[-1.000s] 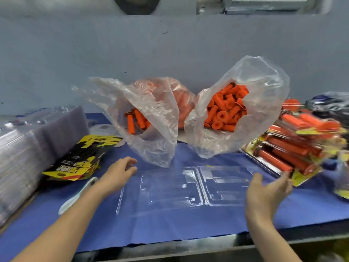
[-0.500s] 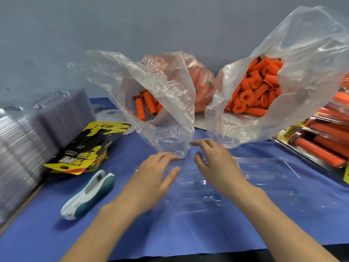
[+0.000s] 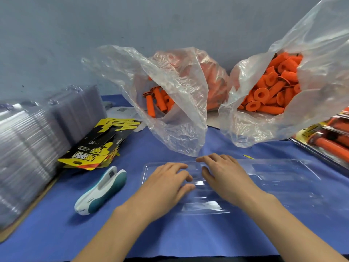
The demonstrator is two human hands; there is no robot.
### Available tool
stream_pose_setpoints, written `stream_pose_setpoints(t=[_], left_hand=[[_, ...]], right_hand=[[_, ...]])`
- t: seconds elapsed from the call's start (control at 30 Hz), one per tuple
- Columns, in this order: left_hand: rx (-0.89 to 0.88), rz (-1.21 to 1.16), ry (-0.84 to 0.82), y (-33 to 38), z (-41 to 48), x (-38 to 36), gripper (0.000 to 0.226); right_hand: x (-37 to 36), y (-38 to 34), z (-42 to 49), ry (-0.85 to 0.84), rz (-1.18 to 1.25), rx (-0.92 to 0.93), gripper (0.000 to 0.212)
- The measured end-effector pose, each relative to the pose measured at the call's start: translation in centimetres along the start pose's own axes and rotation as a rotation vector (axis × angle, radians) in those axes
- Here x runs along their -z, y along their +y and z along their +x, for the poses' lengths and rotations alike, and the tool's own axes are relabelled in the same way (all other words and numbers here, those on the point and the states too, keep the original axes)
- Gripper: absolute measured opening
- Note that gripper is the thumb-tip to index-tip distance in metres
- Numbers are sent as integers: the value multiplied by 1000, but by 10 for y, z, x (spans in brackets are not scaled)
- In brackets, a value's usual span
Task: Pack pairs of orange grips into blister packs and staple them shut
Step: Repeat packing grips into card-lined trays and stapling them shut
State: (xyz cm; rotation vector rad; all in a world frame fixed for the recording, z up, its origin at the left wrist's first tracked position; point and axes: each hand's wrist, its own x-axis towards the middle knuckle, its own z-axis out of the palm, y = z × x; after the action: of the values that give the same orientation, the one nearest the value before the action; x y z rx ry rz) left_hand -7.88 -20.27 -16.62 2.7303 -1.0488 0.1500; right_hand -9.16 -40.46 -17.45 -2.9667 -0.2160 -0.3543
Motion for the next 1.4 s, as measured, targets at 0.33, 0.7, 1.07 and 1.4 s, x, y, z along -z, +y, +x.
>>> stream_pose_setpoints(t=[0.33,0.7,1.07,1.4], left_hand=[[2,5,-1,-1,-4,3,39],[-37,-80,133,17,2,16,47],[-135,-229,259,60,38,16,37],[80,-180,277,31,24,20,24]], right_hand=[[3,-2,-1,-7,17,-18,40],[27,14,13,142,314,-144,33],[59,61,35,273,764,-384,31],[52,48,20,151,495,-227,33]])
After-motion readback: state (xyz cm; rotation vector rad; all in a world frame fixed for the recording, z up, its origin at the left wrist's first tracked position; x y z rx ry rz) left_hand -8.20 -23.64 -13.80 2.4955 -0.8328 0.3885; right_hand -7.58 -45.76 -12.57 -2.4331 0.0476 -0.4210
